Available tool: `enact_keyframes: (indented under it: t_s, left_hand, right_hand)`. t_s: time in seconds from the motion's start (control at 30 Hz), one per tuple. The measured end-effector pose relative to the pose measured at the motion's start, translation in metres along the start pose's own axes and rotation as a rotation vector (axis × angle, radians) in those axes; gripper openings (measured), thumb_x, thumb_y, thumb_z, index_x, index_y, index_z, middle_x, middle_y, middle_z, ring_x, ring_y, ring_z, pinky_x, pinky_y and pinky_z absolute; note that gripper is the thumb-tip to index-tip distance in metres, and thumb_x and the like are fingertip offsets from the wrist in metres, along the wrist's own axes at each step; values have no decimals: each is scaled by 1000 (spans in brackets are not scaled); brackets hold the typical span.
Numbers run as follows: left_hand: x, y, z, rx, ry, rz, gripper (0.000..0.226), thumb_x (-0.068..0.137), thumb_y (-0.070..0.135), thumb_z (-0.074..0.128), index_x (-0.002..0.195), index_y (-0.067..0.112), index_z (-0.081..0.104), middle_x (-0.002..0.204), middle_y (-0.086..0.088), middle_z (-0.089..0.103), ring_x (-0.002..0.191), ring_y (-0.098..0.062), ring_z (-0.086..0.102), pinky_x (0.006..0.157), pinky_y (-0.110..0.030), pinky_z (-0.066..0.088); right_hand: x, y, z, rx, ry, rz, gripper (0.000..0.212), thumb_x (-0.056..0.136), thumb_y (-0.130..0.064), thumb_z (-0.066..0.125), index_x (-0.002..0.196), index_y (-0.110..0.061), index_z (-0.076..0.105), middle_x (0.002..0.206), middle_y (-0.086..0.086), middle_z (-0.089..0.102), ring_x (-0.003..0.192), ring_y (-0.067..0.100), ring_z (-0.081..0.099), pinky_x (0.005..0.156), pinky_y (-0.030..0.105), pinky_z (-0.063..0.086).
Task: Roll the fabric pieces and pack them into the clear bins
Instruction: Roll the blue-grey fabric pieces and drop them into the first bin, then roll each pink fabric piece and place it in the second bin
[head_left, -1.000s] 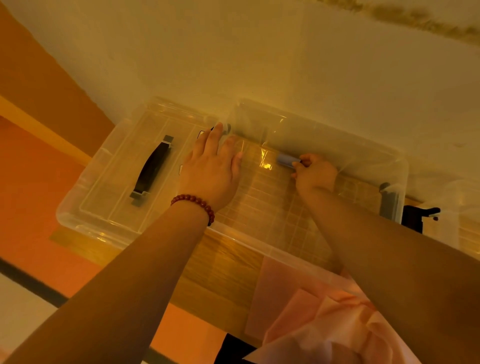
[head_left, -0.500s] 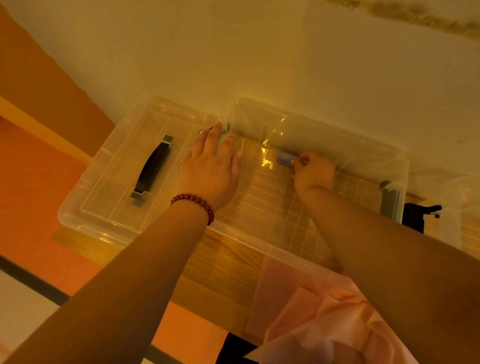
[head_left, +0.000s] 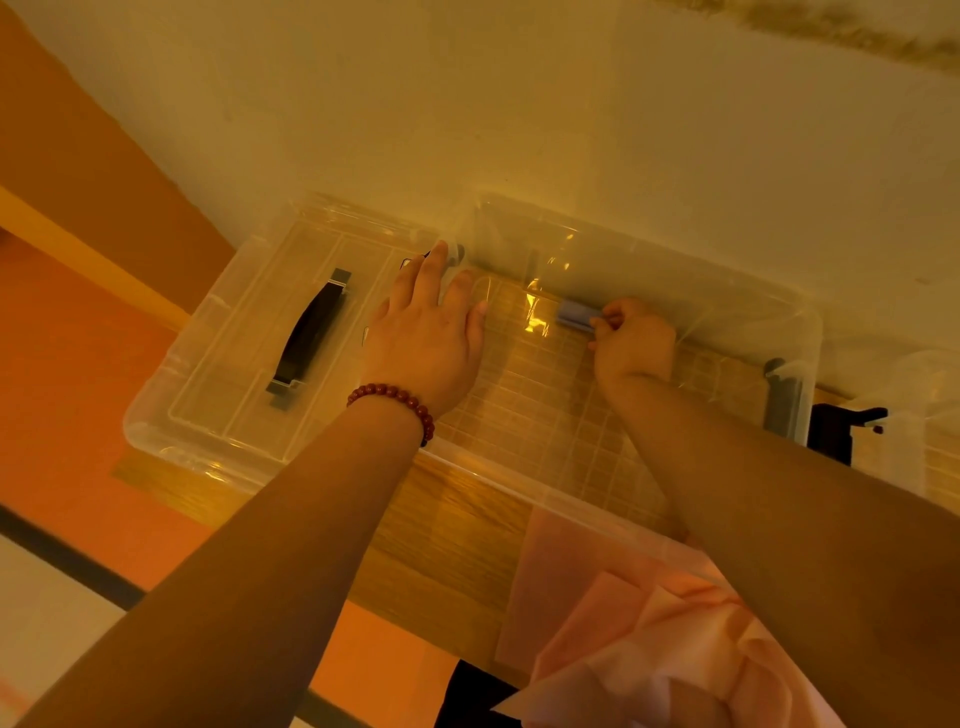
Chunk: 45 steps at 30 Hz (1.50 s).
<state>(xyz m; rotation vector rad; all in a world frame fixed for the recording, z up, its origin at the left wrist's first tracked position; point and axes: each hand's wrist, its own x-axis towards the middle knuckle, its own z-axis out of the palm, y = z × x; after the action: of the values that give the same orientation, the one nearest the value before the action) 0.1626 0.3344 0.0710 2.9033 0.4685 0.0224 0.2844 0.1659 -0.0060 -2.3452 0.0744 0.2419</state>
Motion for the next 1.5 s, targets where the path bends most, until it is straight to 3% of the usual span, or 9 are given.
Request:
enact_keyframes:
  t_s: [0.27, 0.53, 0.67, 0.8, 1.03, 1.17, 1.37, 1.5]
  left_hand:
    - [-1, 1, 0, -4, 9, -1, 51, 102, 41, 23, 146, 18, 33, 159, -6, 15, 146, -28, 13, 114, -44, 22]
    - [-2, 4, -4, 22, -22, -6, 52, 102, 42, 23, 147, 19, 30, 160, -6, 11, 146, -28, 10, 115, -45, 20]
    - [-4, 4, -6, 10, -36, 2, 54, 101, 44, 25, 148, 19, 28, 160, -7, 9, 147, -27, 6, 117, -44, 13]
    - [-7, 6, -10, 28, -3, 19, 54, 100, 43, 29, 148, 16, 30, 160, -9, 12, 147, -26, 5, 117, -43, 11]
    - [-17, 32, -15, -21, 97, 92, 46, 97, 29, 42, 138, 8, 45, 154, -13, 29, 145, -31, 17, 117, -44, 19]
    - [-31, 58, -11, -29, 139, 166, 43, 93, 29, 43, 128, 6, 53, 142, -16, 45, 136, -35, 34, 109, -50, 33]
    - [-71, 109, 0, -80, 155, 249, 50, 88, 35, 33, 116, 5, 62, 125, -15, 58, 122, -34, 49, 97, -46, 43]
    - [-100, 143, 14, -100, 199, 323, 41, 89, 30, 39, 111, 6, 65, 118, -13, 62, 114, -33, 55, 93, -43, 47]
  right_hand:
    - [-8, -2, -7, 19, 13, -21, 21, 94, -17, 60, 112, -7, 65, 112, 17, 66, 99, 35, 65, 87, 46, 51]
    - [-29, -11, -25, -52, 4, -146, 26, 98, -20, 55, 120, -9, 65, 119, 15, 64, 107, 30, 59, 80, 26, 40]
    - [-45, -21, -43, -67, 8, -250, 28, 98, -18, 54, 123, -8, 62, 123, 15, 60, 108, 31, 58, 86, 32, 42]
    - [-62, -23, -64, -263, -72, -440, 31, 99, -17, 49, 127, -7, 59, 127, 16, 56, 111, 34, 55, 87, 35, 41]
    - [-91, -10, -93, -397, -30, -647, 27, 97, -13, 49, 118, -6, 64, 117, 14, 61, 103, 34, 57, 79, 35, 45]
    - [-108, 2, -110, -482, 22, -699, 27, 95, -16, 52, 118, -9, 65, 119, 9, 63, 103, 30, 58, 71, 28, 36]
    - [-134, 34, -139, -407, 86, -724, 24, 89, -13, 60, 110, -7, 68, 110, 11, 66, 97, 34, 62, 75, 36, 51]
    - [-152, 68, -160, -398, 154, -754, 23, 86, -17, 57, 101, -6, 70, 105, 10, 67, 94, 32, 63, 73, 39, 55]
